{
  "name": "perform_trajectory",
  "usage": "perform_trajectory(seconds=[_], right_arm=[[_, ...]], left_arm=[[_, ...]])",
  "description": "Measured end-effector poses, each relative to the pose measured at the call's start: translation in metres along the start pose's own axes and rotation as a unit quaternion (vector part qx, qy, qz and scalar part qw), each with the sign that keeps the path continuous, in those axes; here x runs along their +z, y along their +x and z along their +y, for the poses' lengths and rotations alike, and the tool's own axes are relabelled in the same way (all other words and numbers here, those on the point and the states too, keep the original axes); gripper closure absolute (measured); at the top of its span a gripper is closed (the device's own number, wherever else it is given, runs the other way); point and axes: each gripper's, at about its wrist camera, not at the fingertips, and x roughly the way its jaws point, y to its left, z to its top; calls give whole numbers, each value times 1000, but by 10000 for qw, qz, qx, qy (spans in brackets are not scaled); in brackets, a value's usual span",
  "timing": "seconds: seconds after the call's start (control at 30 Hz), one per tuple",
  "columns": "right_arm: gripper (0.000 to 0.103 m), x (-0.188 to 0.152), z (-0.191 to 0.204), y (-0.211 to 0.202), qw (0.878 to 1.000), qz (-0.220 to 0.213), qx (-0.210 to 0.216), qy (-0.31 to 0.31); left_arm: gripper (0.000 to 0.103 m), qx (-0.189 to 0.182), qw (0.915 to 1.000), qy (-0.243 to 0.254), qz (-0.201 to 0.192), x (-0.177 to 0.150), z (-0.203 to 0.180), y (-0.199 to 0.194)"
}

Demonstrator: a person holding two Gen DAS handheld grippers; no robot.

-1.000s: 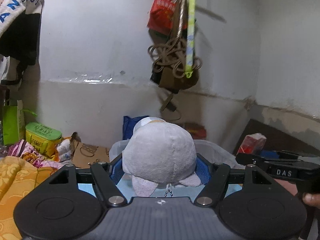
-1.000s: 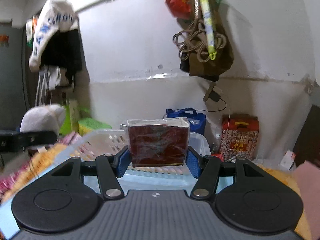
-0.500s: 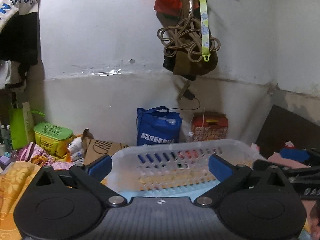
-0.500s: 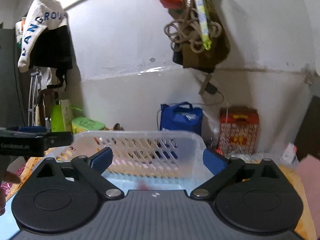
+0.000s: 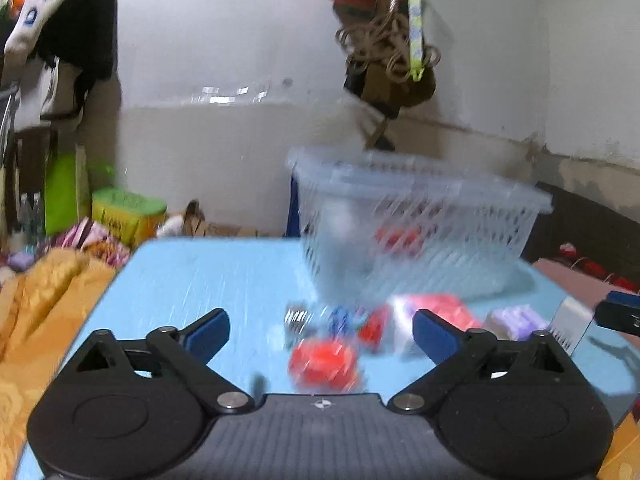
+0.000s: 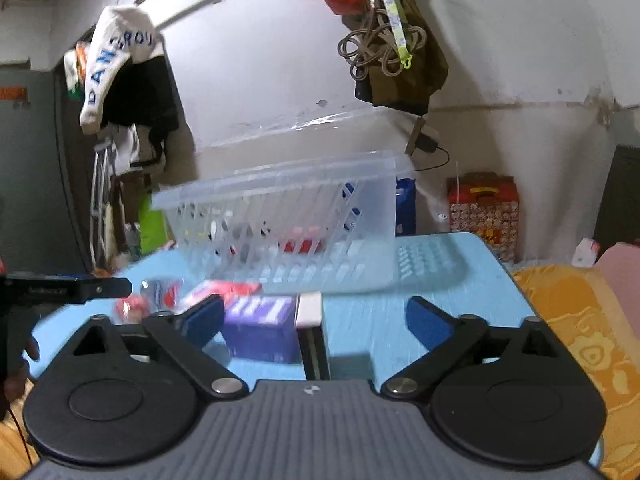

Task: Organize objects
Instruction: 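Grasp the tall black box with the right tool while the left tool grasps the bagged red ball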

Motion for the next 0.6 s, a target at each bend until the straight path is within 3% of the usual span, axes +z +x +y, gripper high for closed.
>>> perform_trajectory(seconds=[0.1, 0.23, 0.4, 0.6], right_arm=[[16, -3, -2, 6, 9999, -11, 64, 101], [35, -10, -5, 21, 9994, 227, 81, 246], [37, -17, 3, 27, 9993, 338, 113, 111], [38, -27, 9, 27, 9994, 336, 56, 9]], left_arm=[[6, 97, 9997, 94, 193, -4, 3, 14], [12, -30, 9995, 209, 238, -5, 3, 17], [13, 242, 9971, 638, 346, -6, -14, 21], [26, -26, 9975, 468, 522, -7, -6, 27]])
